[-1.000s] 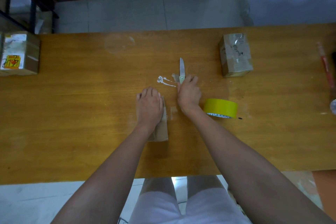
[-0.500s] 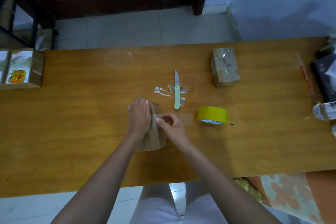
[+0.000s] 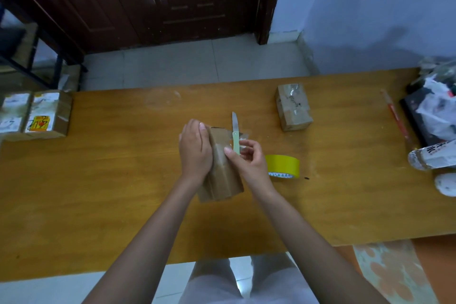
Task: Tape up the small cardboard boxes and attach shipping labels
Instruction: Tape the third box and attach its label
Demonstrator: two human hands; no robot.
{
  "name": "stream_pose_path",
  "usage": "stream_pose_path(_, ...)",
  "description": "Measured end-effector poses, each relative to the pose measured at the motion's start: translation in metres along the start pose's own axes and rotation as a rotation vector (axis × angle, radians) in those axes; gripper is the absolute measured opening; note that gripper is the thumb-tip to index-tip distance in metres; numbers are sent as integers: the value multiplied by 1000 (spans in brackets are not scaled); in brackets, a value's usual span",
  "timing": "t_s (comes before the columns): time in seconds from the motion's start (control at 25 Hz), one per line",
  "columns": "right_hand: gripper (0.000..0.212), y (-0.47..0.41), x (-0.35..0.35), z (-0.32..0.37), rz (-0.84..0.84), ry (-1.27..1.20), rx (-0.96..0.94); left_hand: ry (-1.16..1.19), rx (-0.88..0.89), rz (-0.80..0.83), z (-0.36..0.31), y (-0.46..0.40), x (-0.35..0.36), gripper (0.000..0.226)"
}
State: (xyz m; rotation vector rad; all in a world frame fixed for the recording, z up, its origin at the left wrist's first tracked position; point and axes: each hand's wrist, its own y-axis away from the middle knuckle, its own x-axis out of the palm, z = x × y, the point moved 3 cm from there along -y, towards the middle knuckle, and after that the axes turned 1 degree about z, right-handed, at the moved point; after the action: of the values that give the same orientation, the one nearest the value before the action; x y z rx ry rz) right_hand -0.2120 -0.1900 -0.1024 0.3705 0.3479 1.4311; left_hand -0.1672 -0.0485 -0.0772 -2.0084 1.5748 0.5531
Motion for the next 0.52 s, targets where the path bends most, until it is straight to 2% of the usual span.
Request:
stream_pose_path(0.12, 37, -1, -2, 11, 160, -171, 98, 81, 56, -39, -31, -10, -2, 31)
stream_pose_path(0.2, 39, -4, -5, 24, 213, -217, 82, 92, 81, -34, -45, -15, 0, 33)
stream_pose_path(0.36, 24, -5, -15, 41, 185, -109, -64, 73, 91, -23, -59, -17, 8, 33)
stream_pose_path(0.52, 38, -6, -30, 50, 142, -52, -71, -30, 91, -16, -67, -17, 20, 35)
